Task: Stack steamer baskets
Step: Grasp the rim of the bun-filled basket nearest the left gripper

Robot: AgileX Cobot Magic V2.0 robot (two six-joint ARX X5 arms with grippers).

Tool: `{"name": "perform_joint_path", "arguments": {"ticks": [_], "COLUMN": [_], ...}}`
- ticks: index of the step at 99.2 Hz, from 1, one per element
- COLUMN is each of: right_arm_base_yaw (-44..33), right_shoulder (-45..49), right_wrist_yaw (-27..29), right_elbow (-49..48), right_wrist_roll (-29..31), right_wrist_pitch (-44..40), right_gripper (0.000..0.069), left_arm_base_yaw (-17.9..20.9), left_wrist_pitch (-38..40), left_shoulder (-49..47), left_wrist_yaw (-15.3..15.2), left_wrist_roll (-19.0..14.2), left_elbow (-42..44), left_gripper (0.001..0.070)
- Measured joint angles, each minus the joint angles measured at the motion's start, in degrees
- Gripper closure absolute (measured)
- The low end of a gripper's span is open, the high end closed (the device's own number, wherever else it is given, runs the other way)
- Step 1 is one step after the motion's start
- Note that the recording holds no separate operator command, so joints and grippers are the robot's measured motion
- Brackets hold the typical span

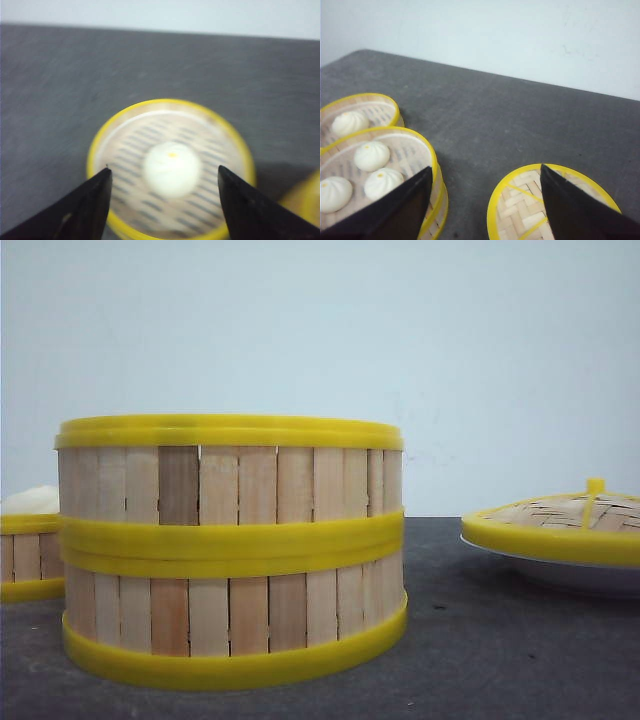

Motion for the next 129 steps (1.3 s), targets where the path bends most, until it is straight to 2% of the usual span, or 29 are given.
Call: {"name": "perform_joint_path", "arguments": {"ticks": [16,32,80,88,100,106,116,129], "right_arm_base_yaw": [0.00,0.00,0.00,0.04,0.04,0.04,0.04,0.04], "right_shoulder": [-1.16,-1.27,-1.25,-1.25,-1.25,-1.27,-1.25,-1.25], "right_wrist_yaw": [0.02,0.02,1.53,2.91,4.24,4.26,4.31,4.33], "right_elbow": [0.00,0.00,0.00,0.00,0.00,0.00,0.00,0.00], "right_wrist_roll": [0.11,0.13,0.13,0.13,0.13,0.13,0.13,0.13], "right_wrist_pitch": [-0.02,-0.31,-0.33,-0.33,-0.33,-0.33,-0.33,-0.35], "right_gripper": [0.0276,0.0276,0.0276,0.0276,0.0276,0.0276,0.0276,0.0276], "left_arm_base_yaw": [5.86,7.91,9.53,9.51,9.35,9.38,9.49,9.53], "left_wrist_pitch": [1.44,1.42,4.61,5.01,5.75,6.14,6.36,6.51], "left_shoulder": [10.45,18.95,30.62,31.23,31.43,31.45,31.52,31.54], "left_wrist_yaw": [0.13,0.39,1.03,1.60,1.84,1.79,1.31,1.22], "left_wrist_roll": [-4.52,-8.00,-9.77,-10.60,-11.67,-11.78,-12.46,-12.50], "left_elbow": [0.00,0.00,0.02,0.15,0.24,0.24,0.24,0.24], "left_gripper": [0.0318,0.0319,0.0324,0.0379,0.0547,0.0609,0.0665,0.0680]}}
